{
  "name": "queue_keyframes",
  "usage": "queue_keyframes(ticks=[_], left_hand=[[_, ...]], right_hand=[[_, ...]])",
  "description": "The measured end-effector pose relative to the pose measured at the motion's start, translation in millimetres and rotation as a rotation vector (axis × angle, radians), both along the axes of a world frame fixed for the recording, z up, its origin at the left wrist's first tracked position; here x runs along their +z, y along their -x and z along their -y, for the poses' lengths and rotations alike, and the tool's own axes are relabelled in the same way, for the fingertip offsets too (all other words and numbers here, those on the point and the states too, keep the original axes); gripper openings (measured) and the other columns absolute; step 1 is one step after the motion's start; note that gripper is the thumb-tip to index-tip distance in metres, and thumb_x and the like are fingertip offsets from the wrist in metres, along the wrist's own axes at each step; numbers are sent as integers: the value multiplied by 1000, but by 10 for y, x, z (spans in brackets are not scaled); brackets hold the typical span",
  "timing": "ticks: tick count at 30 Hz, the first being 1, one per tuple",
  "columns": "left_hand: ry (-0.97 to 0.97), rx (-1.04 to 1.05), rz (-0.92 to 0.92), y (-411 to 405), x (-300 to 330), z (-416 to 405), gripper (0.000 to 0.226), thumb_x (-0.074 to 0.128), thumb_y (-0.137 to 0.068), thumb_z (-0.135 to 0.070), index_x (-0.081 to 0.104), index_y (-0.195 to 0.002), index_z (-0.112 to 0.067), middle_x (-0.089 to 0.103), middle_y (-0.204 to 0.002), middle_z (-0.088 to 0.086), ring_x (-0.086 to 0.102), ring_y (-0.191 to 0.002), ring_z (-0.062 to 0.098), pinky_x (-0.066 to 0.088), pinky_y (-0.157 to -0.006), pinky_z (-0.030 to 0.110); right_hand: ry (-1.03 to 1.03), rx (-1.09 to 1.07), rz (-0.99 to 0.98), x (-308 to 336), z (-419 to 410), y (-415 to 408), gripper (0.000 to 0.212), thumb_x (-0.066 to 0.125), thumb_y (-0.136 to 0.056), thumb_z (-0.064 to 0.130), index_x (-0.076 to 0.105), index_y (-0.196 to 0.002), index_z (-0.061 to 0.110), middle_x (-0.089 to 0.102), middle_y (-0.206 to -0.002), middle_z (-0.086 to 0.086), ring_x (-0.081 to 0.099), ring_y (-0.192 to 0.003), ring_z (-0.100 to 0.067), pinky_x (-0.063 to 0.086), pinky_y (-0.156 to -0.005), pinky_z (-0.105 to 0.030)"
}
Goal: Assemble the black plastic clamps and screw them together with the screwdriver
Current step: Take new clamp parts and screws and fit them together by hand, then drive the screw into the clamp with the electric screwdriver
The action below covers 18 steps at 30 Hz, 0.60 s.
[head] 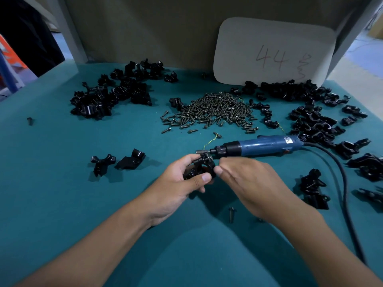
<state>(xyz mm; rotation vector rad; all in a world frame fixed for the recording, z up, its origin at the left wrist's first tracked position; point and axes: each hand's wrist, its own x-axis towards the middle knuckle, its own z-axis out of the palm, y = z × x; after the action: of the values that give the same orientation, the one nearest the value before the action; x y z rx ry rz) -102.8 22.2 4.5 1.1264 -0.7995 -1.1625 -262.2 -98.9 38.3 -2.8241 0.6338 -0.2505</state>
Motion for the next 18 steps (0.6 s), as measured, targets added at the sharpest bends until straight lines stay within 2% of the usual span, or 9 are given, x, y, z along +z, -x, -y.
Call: queue_keyframes(ticks=[2,4,8,10,12,14,16,17,18], left_hand=[[-3,-13,61,-20,-4,7,38,74,-88,-18,61,-123,-11,69,-98,2,58,-86,16,47,-80,27],[13,-17,42,-12,3,14,39,70,-88,-17,60,-125,-8,70,-101,-1,63,-91,13,50,-78,24],[23,-8,50,-9,1,7,41,70,-85,-18,60,-124,-9,68,-103,2,61,-93,17,49,-79,26],[2,-35,139,-10,-7,-1,34,72,-91,-16,61,-122,-13,68,-101,0,61,-87,14,48,-80,23],[-12,-36,230,-11,-2,-1,28,69,-95,-11,60,-121,-15,67,-97,-2,61,-78,7,48,-76,17],[-14,6,292,-13,14,2,28,67,-95,-9,59,-120,-17,67,-97,-6,60,-77,2,48,-74,15],[-17,77,374,-28,21,-8,28,68,-95,-13,58,-119,-24,67,-101,-10,61,-83,-2,45,-77,12],[-20,111,417,-41,21,-21,28,69,-95,-16,58,-117,-29,67,-102,-12,61,-87,-2,45,-79,11],[-21,142,446,-49,17,-33,28,69,-95,-18,57,-116,-32,67,-102,-14,61,-91,-2,44,-80,11]], right_hand=[[-64,-72,-11,-11,-6,-20,47,11,-96,66,36,-70,36,44,-67,12,39,-69,-11,37,-60,-39],[-82,-82,5,4,-11,-2,51,9,-97,68,38,-69,38,46,-67,11,41,-69,-13,35,-60,-38],[-65,-23,51,50,-25,42,33,19,-97,55,36,-79,34,46,-73,12,43,-70,-14,34,-58,-37],[-108,-34,4,32,-1,14,34,23,-100,51,38,-73,39,44,-65,8,42,-63,-13,32,-57,-40],[-214,-69,-33,-4,6,-20,40,27,-104,49,47,-70,42,45,-60,4,42,-60,-12,37,-61,-44],[-338,-206,30,-13,34,-34,50,27,-101,60,59,-73,33,56,-62,7,51,-63,-12,44,-65,-42],[-378,-492,169,45,183,-24,71,19,-93,74,65,-70,25,62,-65,8,58,-65,-15,48,-65,-37],[-335,-642,160,79,331,-1,79,13,-90,80,68,-77,25,66,-73,3,61,-70,-19,51,-68,-37],[-294,-778,71,117,497,19,87,10,-87,85,71,-91,23,68,-84,-4,63,-78,-24,52,-75,-40]])
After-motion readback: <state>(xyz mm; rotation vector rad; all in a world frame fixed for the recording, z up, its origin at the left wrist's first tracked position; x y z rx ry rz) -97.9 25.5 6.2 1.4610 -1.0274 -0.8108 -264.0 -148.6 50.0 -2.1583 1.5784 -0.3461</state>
